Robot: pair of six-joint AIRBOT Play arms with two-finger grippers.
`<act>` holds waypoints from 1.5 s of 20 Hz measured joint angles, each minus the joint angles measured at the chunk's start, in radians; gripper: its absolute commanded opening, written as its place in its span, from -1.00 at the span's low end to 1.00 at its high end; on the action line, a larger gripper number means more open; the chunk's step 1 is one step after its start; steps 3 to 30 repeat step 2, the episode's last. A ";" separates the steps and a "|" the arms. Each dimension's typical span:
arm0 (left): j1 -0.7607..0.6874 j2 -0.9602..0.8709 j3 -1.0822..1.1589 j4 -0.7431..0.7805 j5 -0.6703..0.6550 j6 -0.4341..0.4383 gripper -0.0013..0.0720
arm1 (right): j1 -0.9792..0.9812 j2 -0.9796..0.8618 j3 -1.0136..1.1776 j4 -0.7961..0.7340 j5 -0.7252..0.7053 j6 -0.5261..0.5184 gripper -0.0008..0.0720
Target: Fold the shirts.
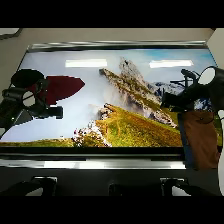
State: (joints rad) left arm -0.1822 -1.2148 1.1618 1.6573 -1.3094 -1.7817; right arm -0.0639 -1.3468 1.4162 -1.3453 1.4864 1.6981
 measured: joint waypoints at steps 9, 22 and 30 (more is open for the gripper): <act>0.000 0.000 -0.002 0.000 0.001 -0.002 0.88 | 0.001 0.000 0.000 0.000 0.000 0.000 0.57; 0.000 0.000 -0.002 0.000 0.001 -0.002 0.88 | 0.001 0.000 0.000 0.000 0.000 0.000 0.57; 0.000 0.000 -0.002 0.000 0.001 -0.002 0.88 | 0.001 0.000 0.000 0.000 0.000 0.000 0.57</act>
